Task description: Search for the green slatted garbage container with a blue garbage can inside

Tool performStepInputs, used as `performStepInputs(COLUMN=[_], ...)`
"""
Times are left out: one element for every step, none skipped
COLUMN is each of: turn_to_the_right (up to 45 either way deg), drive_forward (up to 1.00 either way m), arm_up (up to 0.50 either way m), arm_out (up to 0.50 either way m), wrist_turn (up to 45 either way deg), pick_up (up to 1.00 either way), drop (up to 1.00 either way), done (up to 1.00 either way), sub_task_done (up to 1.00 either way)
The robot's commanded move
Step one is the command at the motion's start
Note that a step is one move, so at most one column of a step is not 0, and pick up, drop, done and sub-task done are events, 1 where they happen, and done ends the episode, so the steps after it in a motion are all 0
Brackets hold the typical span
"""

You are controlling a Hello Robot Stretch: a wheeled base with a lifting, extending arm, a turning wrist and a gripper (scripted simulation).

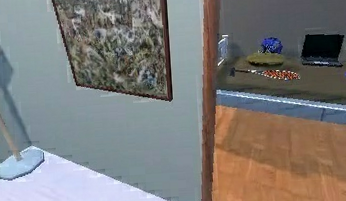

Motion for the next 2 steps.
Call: performStepInputs(turn_to_the_right=[27.0, 0.0], drive_forward=[0.00, 0.45], arm_up=[0.00, 0.00], arm_out=[0.00, 0.00], wrist_turn=[0.0, 0.0], pick_up=[0.00, 0.00], drop=[0.00, 0.00], done=[0.00, 0.00], sub_task_done=[0.00, 0.00])
